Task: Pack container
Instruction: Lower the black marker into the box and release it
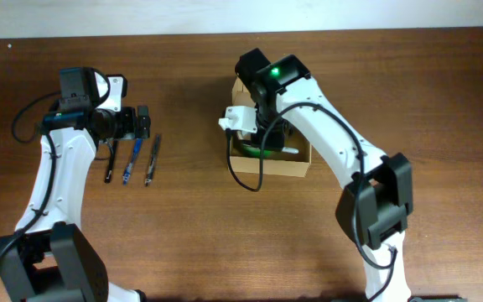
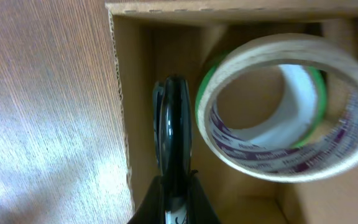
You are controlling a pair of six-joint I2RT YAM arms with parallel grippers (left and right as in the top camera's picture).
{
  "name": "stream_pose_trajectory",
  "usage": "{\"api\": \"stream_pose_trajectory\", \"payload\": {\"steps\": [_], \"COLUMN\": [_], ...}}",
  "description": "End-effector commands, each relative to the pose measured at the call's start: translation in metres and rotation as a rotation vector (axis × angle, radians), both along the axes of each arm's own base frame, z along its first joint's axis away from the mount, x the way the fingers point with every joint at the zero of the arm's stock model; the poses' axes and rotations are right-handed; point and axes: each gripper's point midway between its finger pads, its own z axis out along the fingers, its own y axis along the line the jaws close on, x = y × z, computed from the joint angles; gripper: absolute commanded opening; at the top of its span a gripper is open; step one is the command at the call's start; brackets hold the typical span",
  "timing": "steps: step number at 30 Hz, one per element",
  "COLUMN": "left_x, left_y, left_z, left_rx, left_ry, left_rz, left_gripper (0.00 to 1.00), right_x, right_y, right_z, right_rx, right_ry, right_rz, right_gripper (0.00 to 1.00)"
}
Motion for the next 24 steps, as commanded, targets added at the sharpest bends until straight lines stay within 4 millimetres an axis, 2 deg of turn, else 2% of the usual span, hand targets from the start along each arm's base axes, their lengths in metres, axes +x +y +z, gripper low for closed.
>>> {"api": "stream_pose_trajectory", "payload": {"steps": [1,7,9,10,18,20,22,24], "left_x": [0.005,0.005,0.005,0.005,0.005,0.005,0.005,0.005], "left_y": [0.002,0.002,0.002,0.002,0.002,0.002,0.002,0.002], "left_z": [0.004,0.004,0.004,0.004,0.004,0.004,0.004,0.004], "left_rx": [0.007,0.008,0.008,0.008,0.008,0.008,0.008,0.008], "left_ry": [-0.014,-0.014,-0.014,-0.014,-0.014,-0.014,-0.014,-0.014], "left_rz": [-0.013,-0.013,-0.013,-0.013,-0.013,-0.013,-0.013,-0.013], "left_gripper": [0.99,0.99,0.99,0.99,0.99,0.99,0.99,0.99], "right_x": [-0.005,-0.015,-0.018,-0.019,-0.017,-0.007,0.011,0.031], "right_y": [0.006,0.003,0.002,0.002,0.006,0.012,0.023,0.034], "right_z": [-0.008,-0.022,-0.025,-0.025,-0.025,-0.015,0.000,0.015], "right_rx": [0.022,0.004,-0.003,-0.001,0.020,0.045,0.094,0.157], "right_ry": [0.045,0.096,0.109,0.115,0.112,0.070,0.006,-0.054], "right_rz": [0.017,0.017,0.009,0.005,0.005,-0.045,-0.161,-0.298], "right_gripper": [0.04,0.04,0.25,0.27,0.27,0.29,0.37,0.39]}}
